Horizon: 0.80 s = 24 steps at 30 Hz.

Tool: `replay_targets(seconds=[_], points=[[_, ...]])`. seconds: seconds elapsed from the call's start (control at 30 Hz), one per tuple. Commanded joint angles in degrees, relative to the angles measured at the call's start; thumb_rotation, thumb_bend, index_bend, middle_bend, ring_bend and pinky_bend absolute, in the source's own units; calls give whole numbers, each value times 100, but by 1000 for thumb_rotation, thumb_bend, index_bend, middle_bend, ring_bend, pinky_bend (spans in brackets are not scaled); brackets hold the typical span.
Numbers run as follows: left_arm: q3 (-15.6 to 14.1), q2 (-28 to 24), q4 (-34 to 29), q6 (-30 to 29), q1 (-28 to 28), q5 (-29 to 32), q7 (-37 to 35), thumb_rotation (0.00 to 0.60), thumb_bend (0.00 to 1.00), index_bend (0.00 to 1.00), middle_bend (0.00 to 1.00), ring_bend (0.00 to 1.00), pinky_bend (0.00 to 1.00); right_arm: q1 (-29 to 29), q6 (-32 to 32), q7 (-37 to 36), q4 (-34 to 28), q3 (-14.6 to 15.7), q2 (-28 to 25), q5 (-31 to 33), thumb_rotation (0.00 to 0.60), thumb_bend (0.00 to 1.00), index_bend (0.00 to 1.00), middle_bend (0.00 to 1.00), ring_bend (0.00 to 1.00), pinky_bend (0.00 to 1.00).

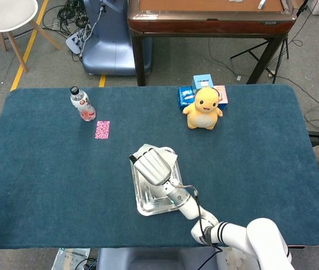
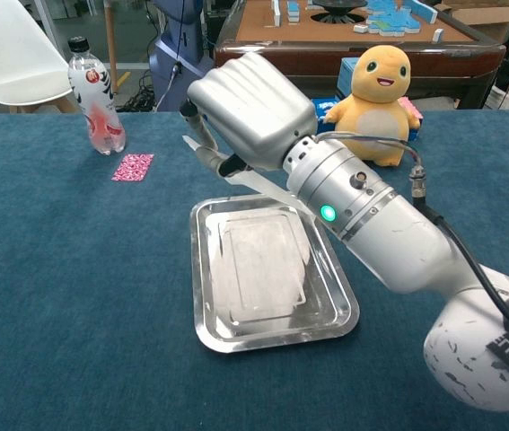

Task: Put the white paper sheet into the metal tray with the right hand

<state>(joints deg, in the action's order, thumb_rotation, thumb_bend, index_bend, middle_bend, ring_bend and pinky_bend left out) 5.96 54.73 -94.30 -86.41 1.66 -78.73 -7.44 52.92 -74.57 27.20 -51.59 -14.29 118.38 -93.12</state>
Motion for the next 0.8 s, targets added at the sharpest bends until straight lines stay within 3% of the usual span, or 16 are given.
replay_targets(seconds=[0.03,0.33,0.8], points=[[0,7,-1,5,2,5,13,600,88,346,379,370,571,3,30,21,-156,57,-44,-6,600,411,682,1000,1000,1000],[-1,8,-7,39,11,16,27,600,88,346,379,370,571,-14,312,-232,-755,378,-398,-126,600,411,688,1000,1000,1000],[-8,15,-19,54,14,5,34,600,88,346,379,370,571,-5,608,-518,-1163,783,-899,-406,600,411,695,1000,1000,1000]])
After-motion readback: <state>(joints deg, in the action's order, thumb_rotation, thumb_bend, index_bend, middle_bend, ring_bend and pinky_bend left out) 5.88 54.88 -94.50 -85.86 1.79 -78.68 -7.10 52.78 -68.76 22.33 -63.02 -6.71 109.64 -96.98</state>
